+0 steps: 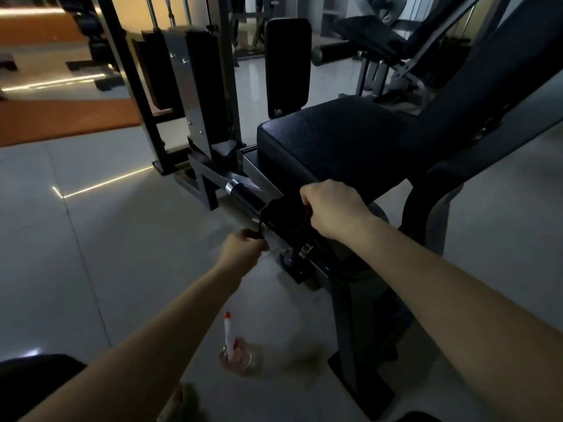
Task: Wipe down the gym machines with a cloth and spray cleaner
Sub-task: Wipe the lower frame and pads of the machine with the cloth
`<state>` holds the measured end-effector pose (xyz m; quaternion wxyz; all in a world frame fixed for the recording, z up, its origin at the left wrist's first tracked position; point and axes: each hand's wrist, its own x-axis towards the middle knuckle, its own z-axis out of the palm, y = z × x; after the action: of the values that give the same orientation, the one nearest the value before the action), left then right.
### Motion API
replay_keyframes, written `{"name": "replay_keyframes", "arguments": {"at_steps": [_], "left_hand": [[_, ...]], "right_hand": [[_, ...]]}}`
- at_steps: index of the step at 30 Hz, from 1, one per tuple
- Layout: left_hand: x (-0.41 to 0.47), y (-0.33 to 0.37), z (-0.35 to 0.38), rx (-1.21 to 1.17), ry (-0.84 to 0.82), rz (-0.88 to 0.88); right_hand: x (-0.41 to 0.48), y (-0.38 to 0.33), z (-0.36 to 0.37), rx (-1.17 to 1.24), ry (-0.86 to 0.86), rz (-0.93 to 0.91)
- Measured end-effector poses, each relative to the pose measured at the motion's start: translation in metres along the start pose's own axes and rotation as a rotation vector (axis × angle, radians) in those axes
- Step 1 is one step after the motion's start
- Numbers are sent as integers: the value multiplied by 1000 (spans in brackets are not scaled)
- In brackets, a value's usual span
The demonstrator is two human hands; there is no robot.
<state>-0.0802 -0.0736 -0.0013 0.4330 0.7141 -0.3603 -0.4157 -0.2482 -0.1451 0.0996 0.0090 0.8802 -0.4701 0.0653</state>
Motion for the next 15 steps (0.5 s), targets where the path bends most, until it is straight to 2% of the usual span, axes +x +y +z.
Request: {"name": "replay_keyframes", "arguments": {"at_steps": [1,3,4,8,11,13,15], "left_hand": [[3,-4,7,-136,-152,-91],[11,-3,19,-371,-286,-83],[14,-2,22,-438,-290,-48],[21,-10,23,-447,-240,3],[28,-14,25,-299,-150,-30],[32,-28,28,-43,-129,-45],[30,-49,28,189,-172,-93]], "right_hand": [[-2,-2,4,-53,-37,2],[-2,0,1,-35,-93,48],[-1,2,-2,18,-127,67],[-1,8,-8,213,-226,116],[5,11,-14,343,-58,159],[11,11,-16,329,91,175],[13,11,-14,236,104,182]]}}
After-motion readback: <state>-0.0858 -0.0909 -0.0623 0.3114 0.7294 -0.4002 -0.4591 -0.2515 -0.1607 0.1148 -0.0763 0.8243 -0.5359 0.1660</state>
